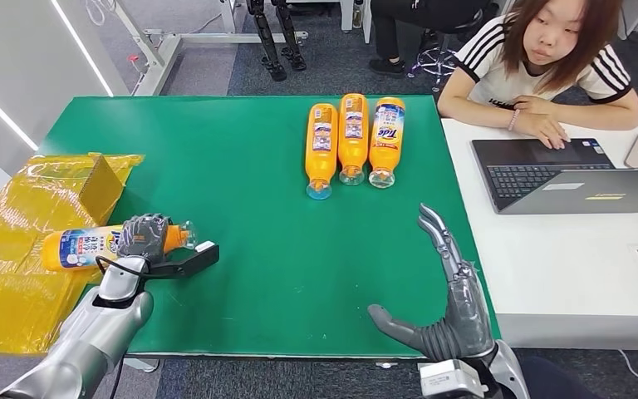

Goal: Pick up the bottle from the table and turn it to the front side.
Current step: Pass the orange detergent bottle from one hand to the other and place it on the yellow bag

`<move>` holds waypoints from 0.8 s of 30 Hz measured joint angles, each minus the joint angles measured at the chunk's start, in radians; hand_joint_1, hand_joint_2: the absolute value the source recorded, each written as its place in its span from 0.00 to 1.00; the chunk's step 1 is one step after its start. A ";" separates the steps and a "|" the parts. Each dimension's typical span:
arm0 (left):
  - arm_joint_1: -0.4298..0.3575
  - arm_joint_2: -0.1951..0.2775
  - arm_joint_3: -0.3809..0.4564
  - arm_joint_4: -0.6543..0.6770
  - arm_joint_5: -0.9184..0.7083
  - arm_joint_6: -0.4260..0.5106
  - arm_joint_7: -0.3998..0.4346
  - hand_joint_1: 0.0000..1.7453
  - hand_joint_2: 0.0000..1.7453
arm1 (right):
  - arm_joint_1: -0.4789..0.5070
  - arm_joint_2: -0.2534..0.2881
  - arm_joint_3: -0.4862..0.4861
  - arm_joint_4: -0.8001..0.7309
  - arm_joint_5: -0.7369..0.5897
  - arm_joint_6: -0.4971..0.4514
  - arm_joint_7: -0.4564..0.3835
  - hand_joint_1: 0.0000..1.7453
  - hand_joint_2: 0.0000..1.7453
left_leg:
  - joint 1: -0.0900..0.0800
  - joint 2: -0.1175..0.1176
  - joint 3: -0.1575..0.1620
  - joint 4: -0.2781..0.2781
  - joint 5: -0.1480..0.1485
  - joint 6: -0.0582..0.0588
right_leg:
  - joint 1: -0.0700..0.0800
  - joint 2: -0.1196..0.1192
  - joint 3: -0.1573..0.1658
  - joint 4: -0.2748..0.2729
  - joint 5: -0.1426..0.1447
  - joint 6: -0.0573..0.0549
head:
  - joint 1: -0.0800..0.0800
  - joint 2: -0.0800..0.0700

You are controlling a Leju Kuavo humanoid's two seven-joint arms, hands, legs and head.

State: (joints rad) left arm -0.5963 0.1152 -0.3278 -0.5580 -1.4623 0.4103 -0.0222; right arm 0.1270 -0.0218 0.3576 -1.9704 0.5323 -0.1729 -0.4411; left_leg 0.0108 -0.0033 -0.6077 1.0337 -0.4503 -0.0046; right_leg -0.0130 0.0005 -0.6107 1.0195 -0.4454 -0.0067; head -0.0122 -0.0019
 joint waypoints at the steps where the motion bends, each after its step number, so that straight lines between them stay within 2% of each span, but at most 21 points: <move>1: -0.004 -0.002 0.003 0.010 -0.001 0.005 -0.001 0.39 1.00 | 0.000 0.000 0.000 0.000 0.000 -0.001 0.000 0.00 1.00 | 0.000 0.000 0.000 0.000 0.000 0.000 | 0.000 0.000 0.000 0.000 0.000 0.000 | 0.000 0.000; 2: -0.008 -0.005 0.006 0.019 -0.001 0.009 -0.002 0.14 1.00 | 0.000 0.000 0.001 0.000 0.000 -0.002 -0.001 0.00 1.00 | 0.000 0.000 0.000 0.000 0.000 0.000 | 0.000 0.000 0.000 0.000 0.000 0.000 | 0.000 0.000; 3: -0.011 -0.007 0.008 0.027 -0.001 0.011 -0.003 0.00 1.00 | 0.001 0.000 0.002 0.001 0.000 -0.002 -0.002 0.00 1.00 | 0.000 0.000 0.000 0.000 0.000 0.000 | 0.000 0.000 0.000 0.000 0.000 0.000 | 0.000 0.000; 12: -0.044 -0.026 0.038 0.073 0.040 0.005 -0.042 0.00 1.00 | -0.005 0.000 0.005 0.025 -0.020 0.013 -0.002 0.00 1.00 | 0.000 0.000 0.000 0.000 0.000 0.000 | 0.000 0.000 0.001 0.000 0.000 0.000 | 0.000 0.000; 24: -0.048 -0.082 0.097 0.092 0.132 -0.010 -0.092 0.00 1.00 | -0.016 0.003 -0.004 0.062 -0.059 0.058 0.019 0.00 1.00 | 0.000 -0.002 0.001 0.000 0.000 0.000 | 0.000 -0.003 0.003 0.000 0.000 0.000 | 0.000 0.000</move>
State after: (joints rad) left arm -0.6448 0.0333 -0.2305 -0.4663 -1.3304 0.4006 -0.1146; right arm 0.1114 -0.0189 0.3539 -1.9086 0.4737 -0.1152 -0.4226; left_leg 0.0105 -0.0049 -0.6066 1.0336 -0.4502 -0.0044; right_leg -0.0133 -0.0022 -0.6082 1.0195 -0.4454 -0.0066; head -0.0122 -0.0019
